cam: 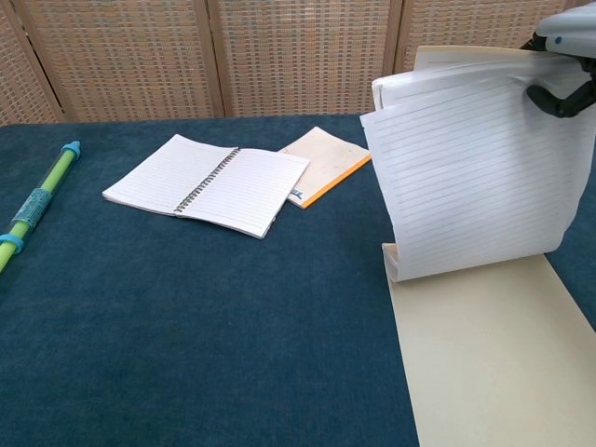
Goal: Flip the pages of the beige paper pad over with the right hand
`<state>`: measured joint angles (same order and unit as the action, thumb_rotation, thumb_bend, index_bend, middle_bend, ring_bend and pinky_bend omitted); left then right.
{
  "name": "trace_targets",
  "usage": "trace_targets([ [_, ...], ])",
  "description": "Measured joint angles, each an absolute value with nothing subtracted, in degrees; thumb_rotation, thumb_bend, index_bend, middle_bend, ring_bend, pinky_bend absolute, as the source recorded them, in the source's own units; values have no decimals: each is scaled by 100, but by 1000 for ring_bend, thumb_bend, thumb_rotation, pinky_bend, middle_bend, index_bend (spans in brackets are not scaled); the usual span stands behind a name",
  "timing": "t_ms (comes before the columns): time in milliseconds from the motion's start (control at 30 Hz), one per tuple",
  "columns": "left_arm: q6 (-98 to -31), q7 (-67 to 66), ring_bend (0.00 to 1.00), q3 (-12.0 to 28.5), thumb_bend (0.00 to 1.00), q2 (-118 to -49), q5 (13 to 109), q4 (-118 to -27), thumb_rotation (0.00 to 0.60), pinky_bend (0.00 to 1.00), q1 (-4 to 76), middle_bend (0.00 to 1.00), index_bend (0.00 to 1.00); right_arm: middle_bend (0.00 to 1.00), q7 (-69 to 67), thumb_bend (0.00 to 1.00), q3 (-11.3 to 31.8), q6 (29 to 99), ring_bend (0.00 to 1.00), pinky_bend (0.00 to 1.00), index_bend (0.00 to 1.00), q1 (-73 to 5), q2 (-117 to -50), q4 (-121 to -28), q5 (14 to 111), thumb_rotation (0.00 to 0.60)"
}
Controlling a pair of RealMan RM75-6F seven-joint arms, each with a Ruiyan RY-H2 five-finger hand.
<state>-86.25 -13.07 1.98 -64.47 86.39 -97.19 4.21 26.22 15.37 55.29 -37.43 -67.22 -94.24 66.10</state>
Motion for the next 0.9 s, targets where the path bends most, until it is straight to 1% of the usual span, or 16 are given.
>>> trace_targets([
  [500, -8546, -1295, 0, 241, 35, -6469, 8539, -9673, 600, 0, 474, 0, 0, 537, 3152, 823, 1771, 5307, 483, 562, 630, -4545, -7238, -8692, 5738, 600],
  [667, -8535, -1264, 0, 257, 35, -6460, 8514, -9675, 600, 0, 486, 0, 0, 537, 3190, 823, 1806, 5243, 483, 562, 630, -4698, -7351, -8463, 5568, 600],
  [900, -8559, -1298, 0, 246, 35, -6471, 8550, -9681, 600, 0, 489, 0, 0, 536, 3126, 817, 1803, 5031, 483, 562, 627, -4967, -7711, -7767, 5335, 600],
])
